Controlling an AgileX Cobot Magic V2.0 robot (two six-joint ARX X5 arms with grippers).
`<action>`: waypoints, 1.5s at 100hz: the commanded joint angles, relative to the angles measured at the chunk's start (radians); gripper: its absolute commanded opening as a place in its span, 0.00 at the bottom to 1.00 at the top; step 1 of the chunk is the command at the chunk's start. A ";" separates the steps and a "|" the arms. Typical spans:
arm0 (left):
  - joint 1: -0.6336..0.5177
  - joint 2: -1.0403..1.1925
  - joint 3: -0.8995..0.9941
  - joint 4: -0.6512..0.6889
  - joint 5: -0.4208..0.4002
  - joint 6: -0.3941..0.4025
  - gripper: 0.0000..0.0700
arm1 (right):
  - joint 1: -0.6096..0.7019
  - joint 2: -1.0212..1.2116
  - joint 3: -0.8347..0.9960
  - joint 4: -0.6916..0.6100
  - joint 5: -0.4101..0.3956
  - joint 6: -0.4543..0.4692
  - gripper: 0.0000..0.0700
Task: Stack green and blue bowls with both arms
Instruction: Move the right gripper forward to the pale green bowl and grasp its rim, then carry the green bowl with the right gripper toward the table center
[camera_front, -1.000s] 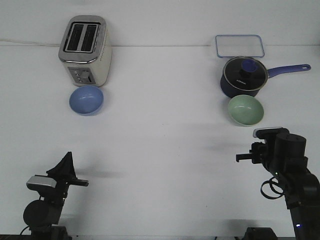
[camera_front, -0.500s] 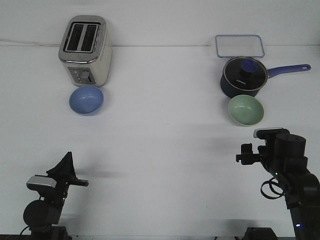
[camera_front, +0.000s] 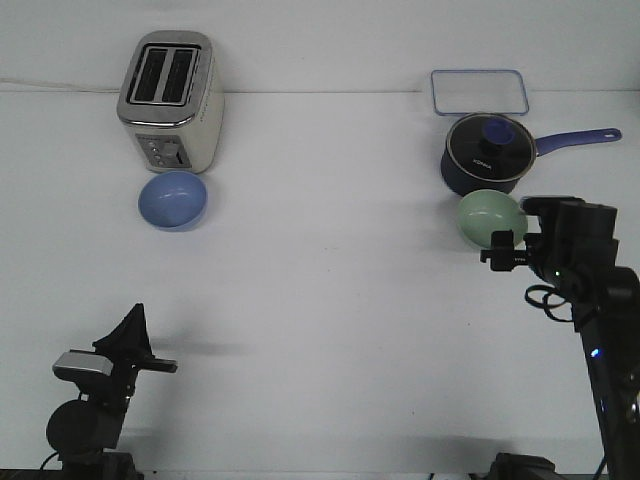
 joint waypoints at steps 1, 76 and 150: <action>0.002 -0.001 -0.020 0.013 -0.003 0.001 0.01 | -0.020 0.066 0.046 0.005 -0.020 -0.032 0.67; 0.002 -0.001 -0.020 0.012 -0.003 0.001 0.01 | -0.138 0.539 0.176 0.235 -0.096 -0.125 0.67; 0.002 -0.001 -0.020 0.013 -0.003 0.001 0.01 | -0.148 0.654 0.177 0.240 -0.092 -0.122 0.00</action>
